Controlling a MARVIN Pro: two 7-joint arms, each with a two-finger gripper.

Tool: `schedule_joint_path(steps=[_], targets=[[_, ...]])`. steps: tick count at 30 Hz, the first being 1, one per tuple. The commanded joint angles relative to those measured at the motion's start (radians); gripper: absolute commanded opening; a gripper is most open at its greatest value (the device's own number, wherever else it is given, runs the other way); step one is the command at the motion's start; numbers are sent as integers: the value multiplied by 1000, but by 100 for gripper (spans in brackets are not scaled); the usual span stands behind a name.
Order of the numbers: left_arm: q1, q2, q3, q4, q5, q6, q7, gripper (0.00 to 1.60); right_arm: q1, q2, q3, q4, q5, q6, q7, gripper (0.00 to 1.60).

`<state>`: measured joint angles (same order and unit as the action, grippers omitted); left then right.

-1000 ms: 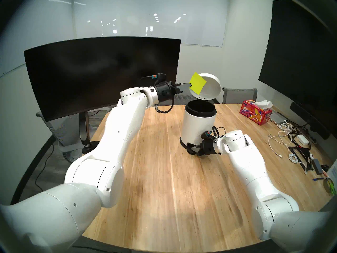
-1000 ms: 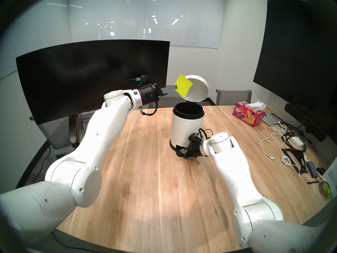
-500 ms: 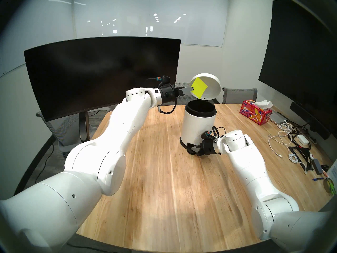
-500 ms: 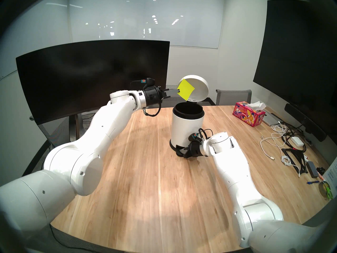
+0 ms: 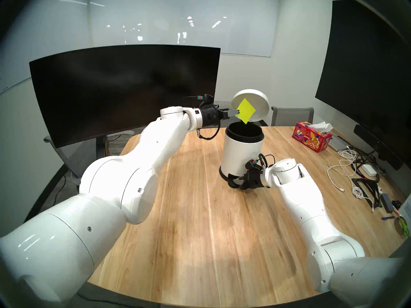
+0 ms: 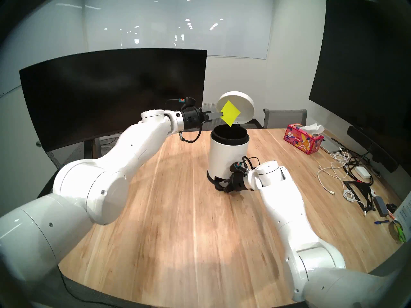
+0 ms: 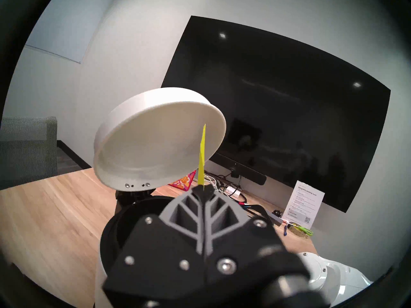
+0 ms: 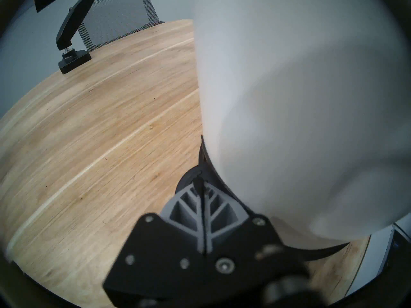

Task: Peel the sticky note off the monitor, open the trash can lid and drop the sticker into the trash can

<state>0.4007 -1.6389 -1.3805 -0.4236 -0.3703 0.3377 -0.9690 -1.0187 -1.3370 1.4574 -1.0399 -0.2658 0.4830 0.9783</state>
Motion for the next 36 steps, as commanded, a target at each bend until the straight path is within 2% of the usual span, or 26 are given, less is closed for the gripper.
schedule_joint_path(steps=[1, 17, 36], targets=[[-97, -35, 1, 41, 1, -27, 15, 0, -4, 6, 1, 2, -3, 0, -2, 0], [-168, -56, 21, 176, 12, -62, 66, 0, -4, 6, 1, 2, -3, 0, -2, 0], [-208, -64, 52, 244, 33, -69, 69, 0, -4, 6, 1, 2, -3, 0, -2, 0]])
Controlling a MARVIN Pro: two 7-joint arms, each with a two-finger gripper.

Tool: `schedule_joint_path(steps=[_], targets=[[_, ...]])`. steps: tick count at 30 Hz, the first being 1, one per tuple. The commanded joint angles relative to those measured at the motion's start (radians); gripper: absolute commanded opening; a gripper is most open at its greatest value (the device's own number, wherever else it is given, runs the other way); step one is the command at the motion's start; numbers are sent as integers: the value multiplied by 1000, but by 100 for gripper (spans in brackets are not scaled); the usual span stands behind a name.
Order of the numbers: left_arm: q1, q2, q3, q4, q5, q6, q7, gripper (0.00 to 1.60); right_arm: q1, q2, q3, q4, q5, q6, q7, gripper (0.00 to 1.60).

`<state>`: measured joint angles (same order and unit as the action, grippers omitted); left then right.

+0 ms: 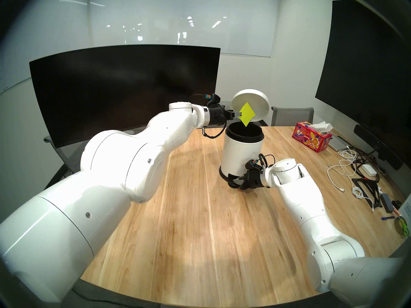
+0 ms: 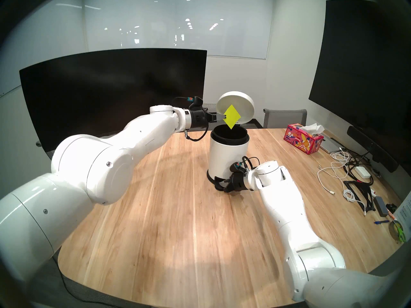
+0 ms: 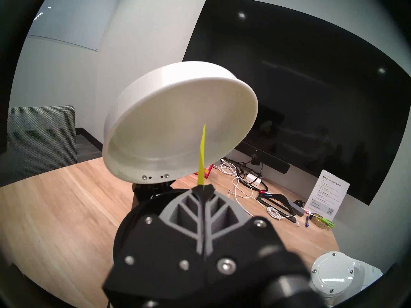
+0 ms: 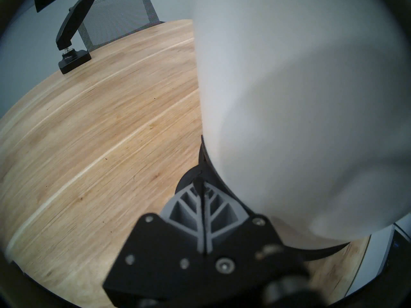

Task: Peel the sticky note off the monitor, open the trash can lid and drop the sticker into the trash can

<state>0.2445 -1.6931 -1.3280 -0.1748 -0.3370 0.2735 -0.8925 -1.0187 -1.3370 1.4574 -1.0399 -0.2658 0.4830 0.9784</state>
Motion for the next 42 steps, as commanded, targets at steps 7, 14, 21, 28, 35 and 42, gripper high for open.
schedule_joint_path(steps=[7, 14, 21, 28, 35, 42], targets=[[-58, -10, 7, 9, 6, -8, -15, 0, -4, 6, 1, 2, -3, 0, -2, 0], [-61, -9, 8, 16, 5, -11, -28, 93, -4, 6, 1, 2, -3, 0, -2, 0], [-62, -9, 6, 22, 5, -12, -40, 160, -4, 6, 1, 2, -3, 0, -2, 0], [-61, -7, 10, 25, 10, -12, -70, 160, -4, 6, 1, 2, -3, 0, -2, 0], [-63, -5, 18, 28, 20, -9, -90, 160, -4, 6, 1, 2, -3, 0, -2, 0], [-64, -13, 31, 36, 29, 1, -105, 160, -4, 6, 1, 2, -3, 0, -2, 0]])
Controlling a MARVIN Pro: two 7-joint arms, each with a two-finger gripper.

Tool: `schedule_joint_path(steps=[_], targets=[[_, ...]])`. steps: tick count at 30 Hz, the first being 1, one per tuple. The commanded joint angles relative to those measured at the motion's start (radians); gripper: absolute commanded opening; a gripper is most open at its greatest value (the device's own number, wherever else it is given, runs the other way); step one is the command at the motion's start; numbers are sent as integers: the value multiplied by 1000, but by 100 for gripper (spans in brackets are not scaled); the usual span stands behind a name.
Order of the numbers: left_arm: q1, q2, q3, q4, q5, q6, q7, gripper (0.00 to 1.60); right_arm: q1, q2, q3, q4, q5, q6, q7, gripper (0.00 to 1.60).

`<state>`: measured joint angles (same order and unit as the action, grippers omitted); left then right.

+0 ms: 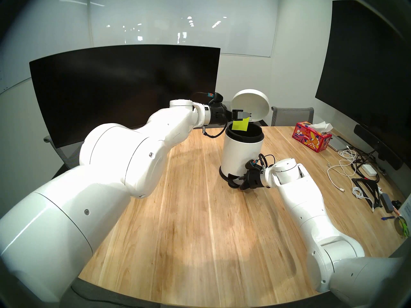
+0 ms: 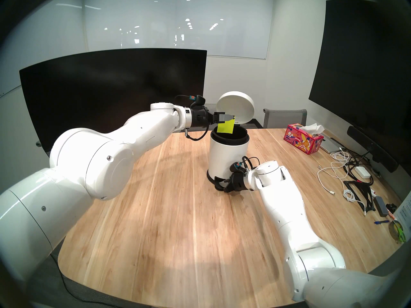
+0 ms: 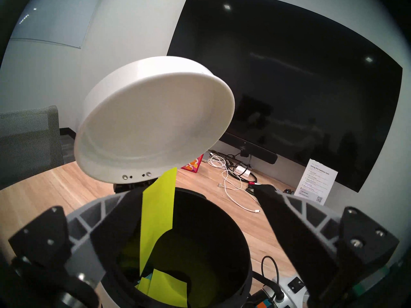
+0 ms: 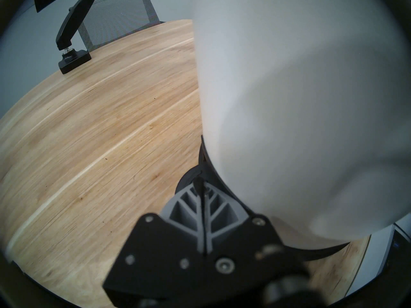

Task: Peel the sticky note off the monitor, open the trash can lid and drop the sticker into the trash can

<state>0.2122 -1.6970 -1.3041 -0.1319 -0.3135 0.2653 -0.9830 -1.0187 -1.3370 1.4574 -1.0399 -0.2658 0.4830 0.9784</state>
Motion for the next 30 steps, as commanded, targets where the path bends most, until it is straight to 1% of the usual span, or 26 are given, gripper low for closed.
schedule_joint_path(steps=[1, 14, 30], targets=[[-32, -9, 7, -7, 6, 9, -14, 160, -4, 6, 1, 2, -3, 0, -2, 0], [-18, -22, 29, 1, 17, 29, -15, 160, -4, 6, 1, 2, -3, 0, -2, 0], [2, -13, 41, 5, 19, 34, -23, 160, -4, 6, 1, 2, -3, 0, -2, 0]])
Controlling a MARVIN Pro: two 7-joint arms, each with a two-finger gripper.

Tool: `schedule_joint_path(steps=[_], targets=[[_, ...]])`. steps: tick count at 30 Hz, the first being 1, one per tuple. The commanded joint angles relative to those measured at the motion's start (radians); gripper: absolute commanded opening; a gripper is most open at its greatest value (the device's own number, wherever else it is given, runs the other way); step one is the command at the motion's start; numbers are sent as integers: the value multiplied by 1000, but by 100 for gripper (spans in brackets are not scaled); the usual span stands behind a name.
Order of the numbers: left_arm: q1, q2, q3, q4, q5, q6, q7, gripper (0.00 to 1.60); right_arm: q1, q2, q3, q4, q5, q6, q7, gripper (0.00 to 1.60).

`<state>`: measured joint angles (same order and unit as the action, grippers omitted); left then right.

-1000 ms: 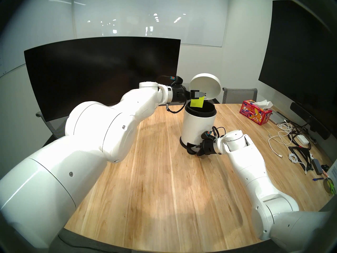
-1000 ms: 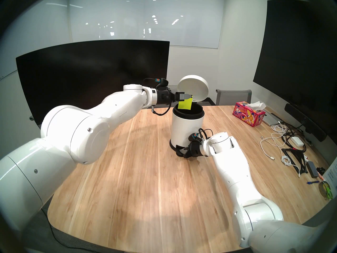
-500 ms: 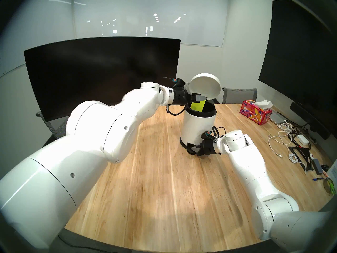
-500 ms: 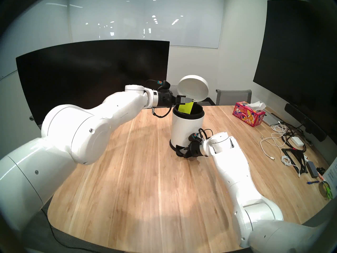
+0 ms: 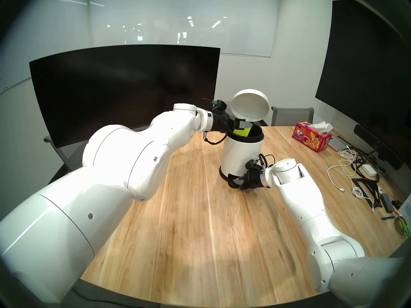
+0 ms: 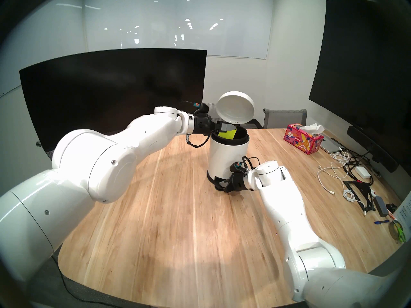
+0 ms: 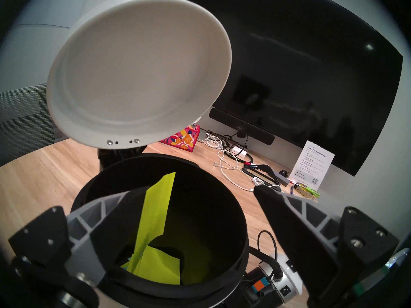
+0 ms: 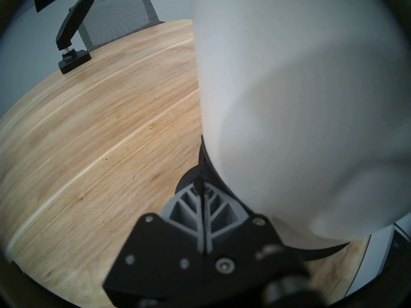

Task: Peel the sticky note off the monitor, open the trash can lid and drop the sticker into the trash can

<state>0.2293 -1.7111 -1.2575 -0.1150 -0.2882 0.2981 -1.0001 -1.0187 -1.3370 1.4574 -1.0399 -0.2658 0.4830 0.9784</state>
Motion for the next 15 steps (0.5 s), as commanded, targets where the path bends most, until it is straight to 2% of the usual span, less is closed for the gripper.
schedule_joint_path(steps=[1, 15], targets=[[-14, 3, -6, -11, -6, 1, -8, 160, -4, 6, 1, 2, -3, 0, -2, 0], [0, 39, -18, -4, -7, 1, -19, 160, -4, 6, 1, 2, -3, 0, -3, 0]])
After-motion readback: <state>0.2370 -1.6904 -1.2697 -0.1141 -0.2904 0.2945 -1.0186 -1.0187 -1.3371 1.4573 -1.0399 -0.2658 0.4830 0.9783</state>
